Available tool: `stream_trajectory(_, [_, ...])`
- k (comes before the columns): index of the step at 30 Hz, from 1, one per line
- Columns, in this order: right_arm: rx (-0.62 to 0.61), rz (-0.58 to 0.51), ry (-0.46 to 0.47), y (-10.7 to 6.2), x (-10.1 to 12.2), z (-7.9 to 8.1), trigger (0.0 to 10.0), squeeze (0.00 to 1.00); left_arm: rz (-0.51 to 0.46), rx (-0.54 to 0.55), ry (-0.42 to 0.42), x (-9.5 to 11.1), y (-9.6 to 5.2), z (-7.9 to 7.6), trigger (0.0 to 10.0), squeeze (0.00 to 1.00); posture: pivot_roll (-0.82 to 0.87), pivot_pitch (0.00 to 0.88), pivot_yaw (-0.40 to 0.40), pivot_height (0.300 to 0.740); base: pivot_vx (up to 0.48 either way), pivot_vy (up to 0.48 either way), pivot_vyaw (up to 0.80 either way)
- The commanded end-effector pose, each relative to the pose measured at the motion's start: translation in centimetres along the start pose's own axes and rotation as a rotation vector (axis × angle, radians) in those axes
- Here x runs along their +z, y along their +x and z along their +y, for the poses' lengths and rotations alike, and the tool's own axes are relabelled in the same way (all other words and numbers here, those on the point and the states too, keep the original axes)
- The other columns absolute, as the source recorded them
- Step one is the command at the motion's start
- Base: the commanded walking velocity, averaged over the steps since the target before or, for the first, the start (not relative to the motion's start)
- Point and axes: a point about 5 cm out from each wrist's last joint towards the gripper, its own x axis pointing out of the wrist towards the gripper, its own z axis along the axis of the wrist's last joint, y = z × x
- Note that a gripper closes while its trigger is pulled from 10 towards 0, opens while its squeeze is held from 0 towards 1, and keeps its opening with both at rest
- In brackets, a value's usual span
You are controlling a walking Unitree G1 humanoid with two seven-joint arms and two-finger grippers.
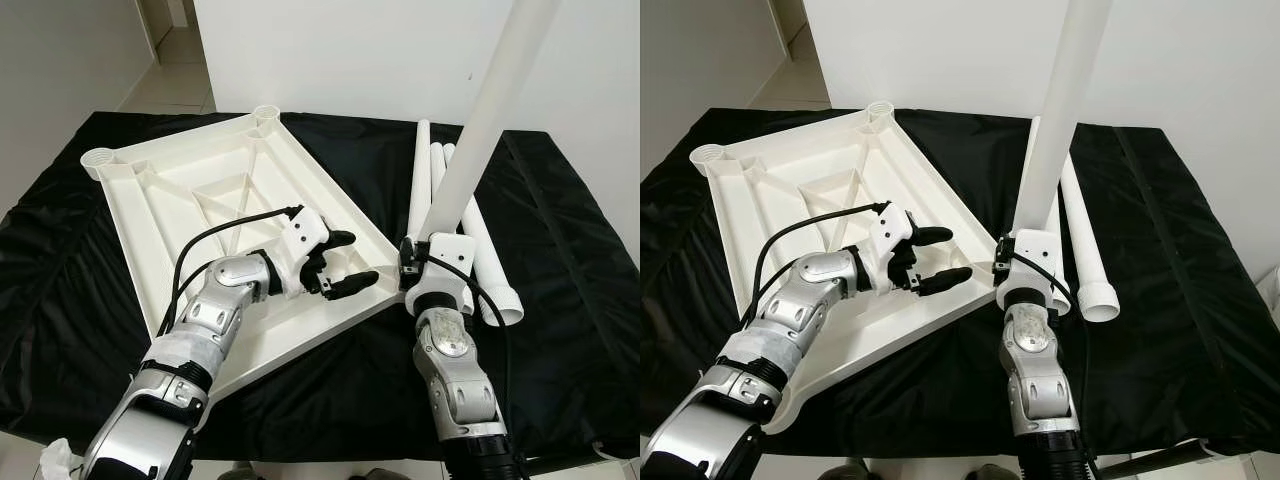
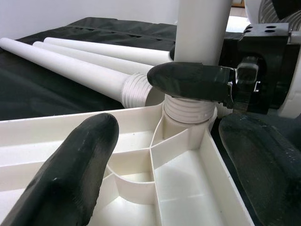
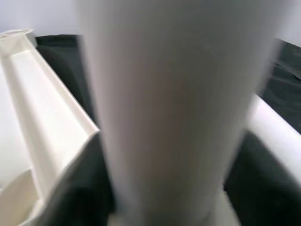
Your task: Building children table
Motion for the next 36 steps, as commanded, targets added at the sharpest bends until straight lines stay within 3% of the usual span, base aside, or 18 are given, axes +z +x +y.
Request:
stream_trajectory(1, [-0.040,0.042,0.028,-0.4,-0.7,-0.2,10.0,1.00,0.009,-0.005,-0.002,-0.1,0.0,0.0,10.0,0.00,-0.06,0.000,0.011,0.740,0.000,0.000,0.00])
stream_trajectory(8, [0.053,-0.003,0.020,-0.3,0.1,-0.4,10.0,1.00,0.008,-0.003,-0.001,0.0,0.0,0.1,10.0,0.00,-0.06,0.000,0.013,0.740,0.000,0.000,0.00])
stream_trajectory(9, [0.105,-0.016,-0.003,-0.2,0.3,-0.8,10.0,0.00,0.007,-0.003,-0.001,0.0,0.0,0.1,10.0,0.00,-0.06,0.000,0.013,0.740,0.000,0.000,0.00])
stream_trajectory(16, [0.314,-0.034,-0.052,0.0,0.6,-1.6,10.0,0.00,0.002,-0.002,-0.007,0.1,0.1,0.0,10.0,0.00,-0.06,0.000,0.015,0.740,0.000,0.000,0.00])
stream_trajectory(20, [0.464,-0.025,-0.124,1.0,0.2,-2.9,10.0,0.00,-0.003,-0.009,-0.004,0.2,0.3,0.0,10.0,0.00,-0.06,0.000,0.020,0.740,0.000,0.000,0.00])
stream_trajectory(26, [0.524,-0.019,-0.154,1.3,0.0,-2.9,10.0,0.00,-0.004,-0.010,-0.002,0.2,0.3,0.1,10.0,0.00,-0.06,0.000,0.019,0.740,0.000,0.000,0.00])
stream_trajectory(27, [0.557,-0.010,-0.163,1.5,-0.2,-2.9,1.8,0.00,-0.003,-0.014,0.000,0.2,0.4,0.1,10.0,0.00,-0.06,0.000,0.021,0.740,0.000,0.000,0.00])
stream_trajectory(28, [0.580,-0.004,-0.168,1.6,-0.4,-2.9,1.8,0.00,-0.002,-0.016,0.002,0.3,0.4,0.1,10.0,0.00,-0.06,0.000,0.020,0.740,0.000,0.000,0.00])
stream_trajectory(29, [0.604,-0.002,-0.167,1.7,-0.5,-2.9,0.0,0.00,-0.003,-0.019,0.005,0.3,0.4,0.1,10.0,0.00,-0.06,0.000,0.018,0.740,0.000,0.000,0.00])
stream_trajectory(36, [0.611,0.012,-0.168,1.6,-1.1,-3.2,0.0,0.00,-0.004,-0.025,0.010,0.4,0.4,0.1,10.0,0.00,-0.05,0.000,0.017,0.740,0.000,0.000,0.00])
